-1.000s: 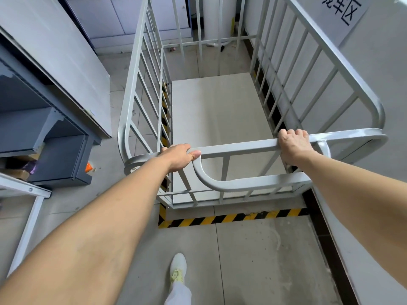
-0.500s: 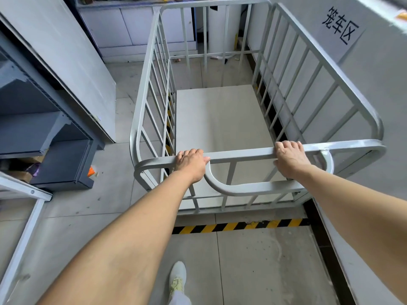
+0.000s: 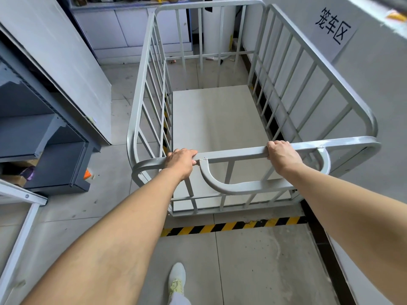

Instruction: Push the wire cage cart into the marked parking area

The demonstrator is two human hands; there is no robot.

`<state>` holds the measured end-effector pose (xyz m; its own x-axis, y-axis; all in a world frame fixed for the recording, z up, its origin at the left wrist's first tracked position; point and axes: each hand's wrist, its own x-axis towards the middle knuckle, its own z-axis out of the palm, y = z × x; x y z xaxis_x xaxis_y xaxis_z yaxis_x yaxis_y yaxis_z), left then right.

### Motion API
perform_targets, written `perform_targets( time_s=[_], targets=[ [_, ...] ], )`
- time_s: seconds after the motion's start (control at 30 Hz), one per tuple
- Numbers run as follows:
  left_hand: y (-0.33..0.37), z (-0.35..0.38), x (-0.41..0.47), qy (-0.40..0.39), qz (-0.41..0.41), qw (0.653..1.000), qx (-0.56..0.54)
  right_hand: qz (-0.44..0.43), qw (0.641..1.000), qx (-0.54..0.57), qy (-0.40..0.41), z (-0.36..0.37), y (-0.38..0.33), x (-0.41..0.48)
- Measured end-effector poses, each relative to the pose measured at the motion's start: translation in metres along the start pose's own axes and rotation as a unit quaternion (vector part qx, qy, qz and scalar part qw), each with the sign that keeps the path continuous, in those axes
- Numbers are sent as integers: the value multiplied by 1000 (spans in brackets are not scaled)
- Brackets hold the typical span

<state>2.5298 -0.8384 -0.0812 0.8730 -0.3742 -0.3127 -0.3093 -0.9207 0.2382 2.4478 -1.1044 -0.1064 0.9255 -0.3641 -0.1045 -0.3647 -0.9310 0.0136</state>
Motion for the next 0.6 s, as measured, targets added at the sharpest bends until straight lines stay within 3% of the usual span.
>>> perform_targets(
  time_s=[0.23, 0.6],
  targets=[
    [2, -3, -1, -26, -2, 1000, 17, 8, 999, 23, -44, -17, -7, -3],
    [-6, -51, -54, 3, -4, 999, -53, -53, 995, 75, -24, -65, -64, -42]
  ],
)
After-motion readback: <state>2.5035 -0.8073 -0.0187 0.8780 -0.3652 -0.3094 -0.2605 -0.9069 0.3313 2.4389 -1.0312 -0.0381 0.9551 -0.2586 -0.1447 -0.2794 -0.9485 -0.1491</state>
